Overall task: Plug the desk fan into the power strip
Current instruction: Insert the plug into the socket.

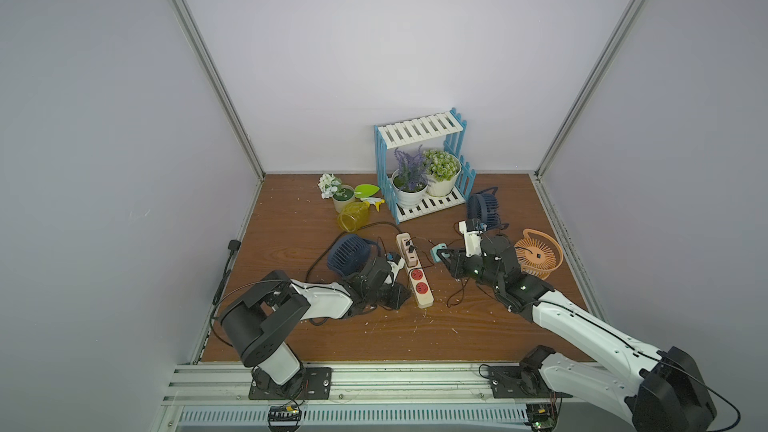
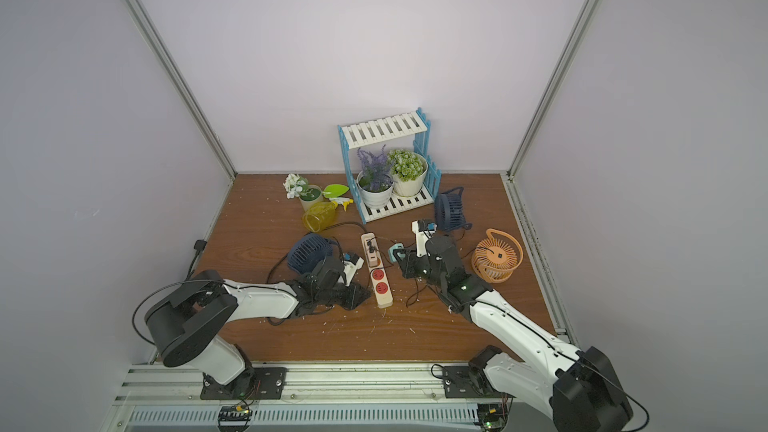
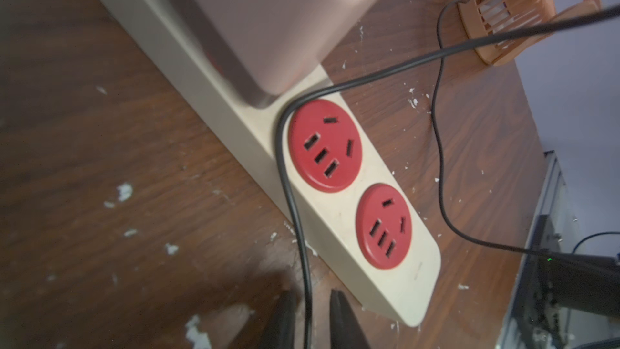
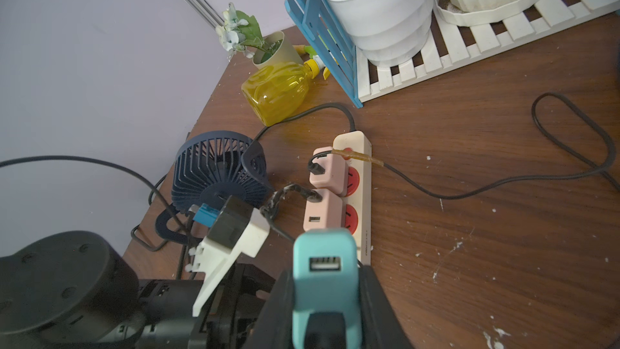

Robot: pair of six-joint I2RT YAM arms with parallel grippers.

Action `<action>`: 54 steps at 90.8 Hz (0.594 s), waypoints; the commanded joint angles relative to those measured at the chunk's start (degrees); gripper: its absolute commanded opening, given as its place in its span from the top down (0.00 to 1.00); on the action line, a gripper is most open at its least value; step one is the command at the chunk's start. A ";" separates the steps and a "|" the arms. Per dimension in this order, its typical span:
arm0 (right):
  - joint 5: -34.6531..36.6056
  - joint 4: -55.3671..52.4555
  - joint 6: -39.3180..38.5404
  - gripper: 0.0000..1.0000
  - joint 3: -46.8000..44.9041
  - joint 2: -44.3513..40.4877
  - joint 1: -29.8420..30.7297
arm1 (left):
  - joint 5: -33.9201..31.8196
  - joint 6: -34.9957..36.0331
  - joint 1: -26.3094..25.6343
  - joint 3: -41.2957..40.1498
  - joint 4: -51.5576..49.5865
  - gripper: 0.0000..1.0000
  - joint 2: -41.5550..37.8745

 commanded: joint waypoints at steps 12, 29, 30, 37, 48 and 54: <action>5.28 -2.11 0.23 1.00 -3.11 -6.41 1.49 | -5.38 1.58 -0.36 -0.16 2.21 1.00 -4.54; 10.08 -0.91 4.36 1.00 -8.40 -10.35 3.07 | -16.11 2.50 2.04 -1.40 0.97 1.00 -12.34; 10.22 -0.87 4.46 1.00 -8.58 -10.43 3.25 | -16.73 2.58 2.24 -1.54 0.89 1.00 -12.88; 10.69 -0.55 4.96 1.00 -9.47 -10.12 3.98 | -18.97 3.54 3.60 -1.59 0.13 1.00 -14.72; 10.86 0.24 5.49 1.00 -9.86 -8.66 5.09 | -11.88 7.37 4.10 0.73 -2.09 0.98 -14.47; 11.43 1.01 5.66 1.00 -10.15 -8.42 5.35 | -10.28 7.84 4.10 1.77 -5.14 0.99 -13.82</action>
